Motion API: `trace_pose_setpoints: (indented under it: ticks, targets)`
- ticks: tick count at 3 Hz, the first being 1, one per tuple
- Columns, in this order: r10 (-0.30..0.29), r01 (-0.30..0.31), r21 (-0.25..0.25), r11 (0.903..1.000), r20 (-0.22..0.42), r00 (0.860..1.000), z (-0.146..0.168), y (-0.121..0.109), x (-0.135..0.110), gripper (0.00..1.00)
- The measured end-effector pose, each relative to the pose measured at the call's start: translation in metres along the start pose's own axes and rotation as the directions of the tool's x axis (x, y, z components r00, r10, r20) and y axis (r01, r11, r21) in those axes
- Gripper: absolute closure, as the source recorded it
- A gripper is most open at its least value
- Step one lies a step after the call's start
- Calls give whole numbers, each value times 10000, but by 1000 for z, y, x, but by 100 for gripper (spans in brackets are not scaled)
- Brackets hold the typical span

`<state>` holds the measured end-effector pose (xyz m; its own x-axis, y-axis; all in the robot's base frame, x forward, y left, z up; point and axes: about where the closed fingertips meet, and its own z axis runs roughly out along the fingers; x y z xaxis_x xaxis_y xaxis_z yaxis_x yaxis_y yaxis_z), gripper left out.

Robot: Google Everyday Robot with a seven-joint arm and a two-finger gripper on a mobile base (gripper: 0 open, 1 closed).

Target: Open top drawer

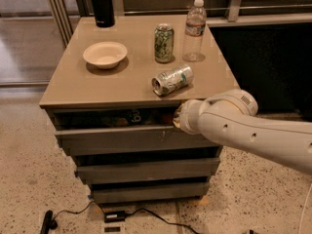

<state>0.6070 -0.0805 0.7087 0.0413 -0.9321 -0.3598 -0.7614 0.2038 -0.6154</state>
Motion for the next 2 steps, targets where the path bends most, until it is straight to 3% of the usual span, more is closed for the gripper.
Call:
trace_pose_setpoints:
  ticks: [2]
  targets:
    - [-32,32,-19,10000,46,10000,9,6,3,100]
